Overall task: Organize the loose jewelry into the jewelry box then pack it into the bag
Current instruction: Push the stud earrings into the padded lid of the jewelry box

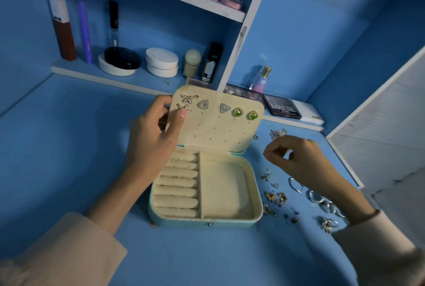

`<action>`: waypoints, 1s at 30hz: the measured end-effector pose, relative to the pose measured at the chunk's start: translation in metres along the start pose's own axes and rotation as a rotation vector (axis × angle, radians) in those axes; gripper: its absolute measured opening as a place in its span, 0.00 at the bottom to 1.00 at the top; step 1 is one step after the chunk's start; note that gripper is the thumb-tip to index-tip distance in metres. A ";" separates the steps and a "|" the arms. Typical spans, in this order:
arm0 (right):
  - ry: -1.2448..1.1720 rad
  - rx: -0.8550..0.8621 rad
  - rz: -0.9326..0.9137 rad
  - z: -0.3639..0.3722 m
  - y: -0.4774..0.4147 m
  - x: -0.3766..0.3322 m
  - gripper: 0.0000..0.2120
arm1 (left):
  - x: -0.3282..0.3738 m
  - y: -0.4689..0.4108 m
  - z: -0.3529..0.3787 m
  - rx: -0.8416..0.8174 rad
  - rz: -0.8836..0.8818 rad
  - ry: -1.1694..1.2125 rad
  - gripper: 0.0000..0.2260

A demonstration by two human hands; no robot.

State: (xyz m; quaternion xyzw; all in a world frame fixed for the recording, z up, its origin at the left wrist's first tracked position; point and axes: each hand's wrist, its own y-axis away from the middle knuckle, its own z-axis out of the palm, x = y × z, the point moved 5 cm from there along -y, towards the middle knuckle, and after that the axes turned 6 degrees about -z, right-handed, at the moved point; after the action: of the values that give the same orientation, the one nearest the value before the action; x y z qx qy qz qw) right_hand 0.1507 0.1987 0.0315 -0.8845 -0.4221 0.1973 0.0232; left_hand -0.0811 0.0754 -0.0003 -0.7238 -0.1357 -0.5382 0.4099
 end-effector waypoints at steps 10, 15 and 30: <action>0.044 -0.211 0.031 0.015 0.016 0.016 0.12 | -0.002 0.000 -0.001 0.011 -0.039 -0.001 0.04; 0.036 -0.248 -0.006 0.014 0.017 0.016 0.07 | -0.002 0.000 -0.001 0.005 -0.047 0.004 0.03; 0.152 -0.152 0.014 0.019 0.020 0.011 0.02 | 0.001 0.001 -0.002 -0.013 -0.041 0.001 0.03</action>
State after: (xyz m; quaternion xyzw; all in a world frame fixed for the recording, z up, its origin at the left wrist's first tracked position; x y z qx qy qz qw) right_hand 0.1642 0.1918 0.0065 -0.8990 -0.4268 0.0970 -0.0132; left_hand -0.0808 0.0731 0.0001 -0.7230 -0.1470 -0.5479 0.3942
